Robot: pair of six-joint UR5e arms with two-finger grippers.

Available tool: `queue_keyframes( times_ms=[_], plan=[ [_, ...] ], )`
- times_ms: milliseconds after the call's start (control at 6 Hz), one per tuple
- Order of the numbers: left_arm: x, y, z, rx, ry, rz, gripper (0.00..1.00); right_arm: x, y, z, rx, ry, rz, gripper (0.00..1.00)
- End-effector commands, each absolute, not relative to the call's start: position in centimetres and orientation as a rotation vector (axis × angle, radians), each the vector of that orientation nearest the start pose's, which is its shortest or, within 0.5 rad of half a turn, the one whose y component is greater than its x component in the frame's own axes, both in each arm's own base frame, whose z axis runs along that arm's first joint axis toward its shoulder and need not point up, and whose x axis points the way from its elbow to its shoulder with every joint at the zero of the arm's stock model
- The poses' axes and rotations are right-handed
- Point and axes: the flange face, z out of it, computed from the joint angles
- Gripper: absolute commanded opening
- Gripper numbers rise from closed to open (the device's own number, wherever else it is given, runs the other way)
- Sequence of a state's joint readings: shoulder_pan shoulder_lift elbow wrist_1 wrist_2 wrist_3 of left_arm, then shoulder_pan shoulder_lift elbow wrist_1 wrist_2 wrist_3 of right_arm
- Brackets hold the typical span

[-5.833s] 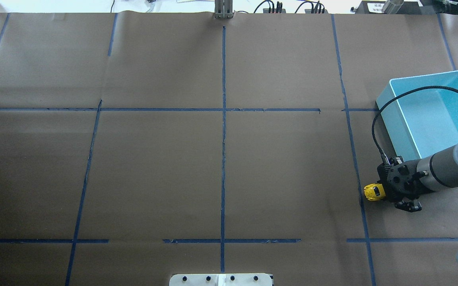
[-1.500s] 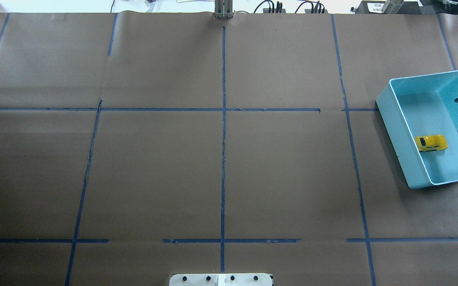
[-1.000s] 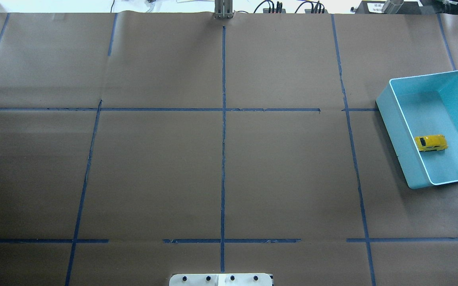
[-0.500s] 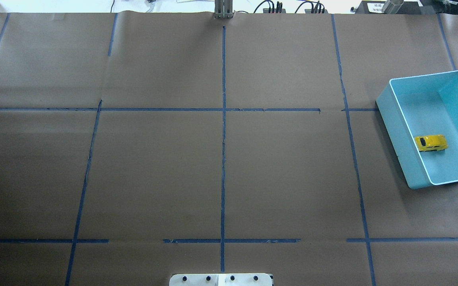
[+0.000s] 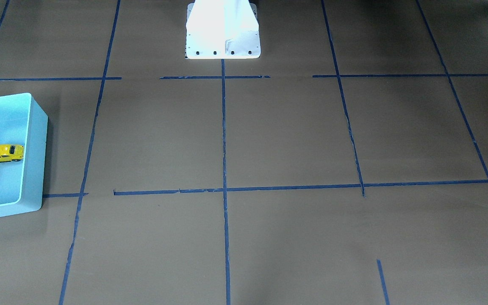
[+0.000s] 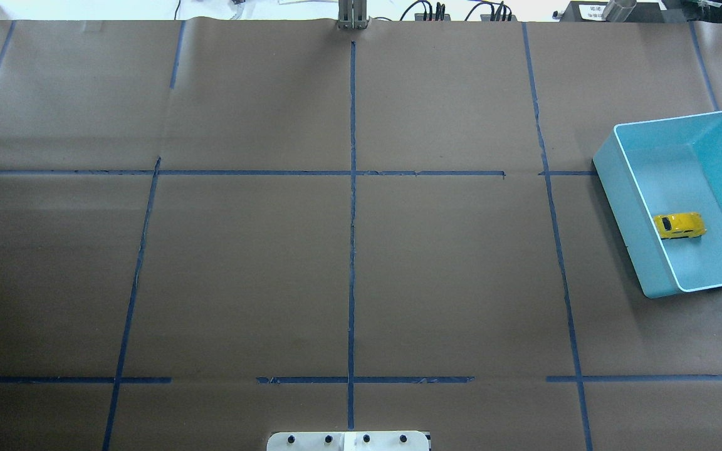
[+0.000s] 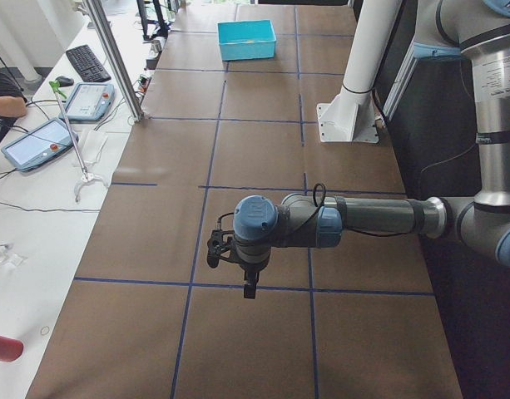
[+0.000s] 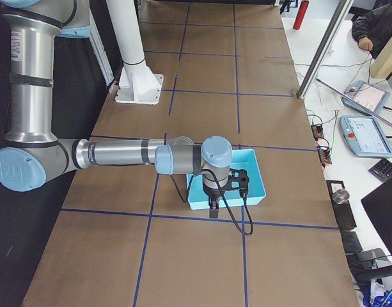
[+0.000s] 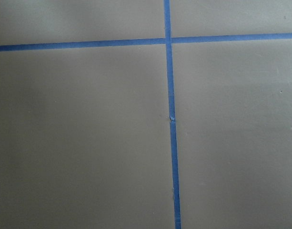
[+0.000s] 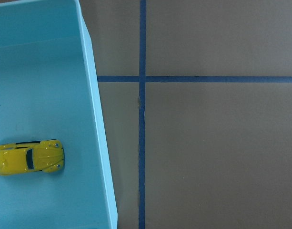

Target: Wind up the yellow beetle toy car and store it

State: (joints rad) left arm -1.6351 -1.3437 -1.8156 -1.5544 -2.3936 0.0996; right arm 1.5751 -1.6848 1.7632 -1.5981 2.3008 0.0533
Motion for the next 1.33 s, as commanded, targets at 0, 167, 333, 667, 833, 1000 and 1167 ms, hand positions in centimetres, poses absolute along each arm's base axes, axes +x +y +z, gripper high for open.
queue_keyframes(
  times_ms=[0,167,333,667,833,1000,1167],
  plan=[
    [-8.6,-39.4,63.4,0.079,0.82,0.038,1.0,8.1,-43.8,62.8,0.019,-0.731,0.087,1.0],
    [-8.6,-39.5,63.3,0.082,0.818,0.04,1.0,8.7,-43.0,63.3,0.009,-0.732,0.107,1.0],
    [-8.6,-39.5,63.1,0.087,0.819,0.044,1.0,8.9,-42.5,63.4,0.009,-0.737,0.114,1.0],
    [-8.6,-39.4,63.3,0.094,0.817,0.051,1.0,8.9,-42.5,63.4,0.008,-0.741,0.114,1.0],
    [-8.7,-39.5,63.0,0.106,0.816,0.058,1.0,8.9,-42.4,63.4,0.006,-0.743,0.115,1.0],
    [-8.8,-39.4,63.0,0.128,0.817,0.063,1.0,8.9,-42.5,63.3,0.011,-0.743,0.113,1.0],
    [-8.7,-39.3,63.1,0.128,0.817,0.062,1.0,8.9,-42.5,63.3,0.011,-0.741,0.113,1.0]
  ],
)
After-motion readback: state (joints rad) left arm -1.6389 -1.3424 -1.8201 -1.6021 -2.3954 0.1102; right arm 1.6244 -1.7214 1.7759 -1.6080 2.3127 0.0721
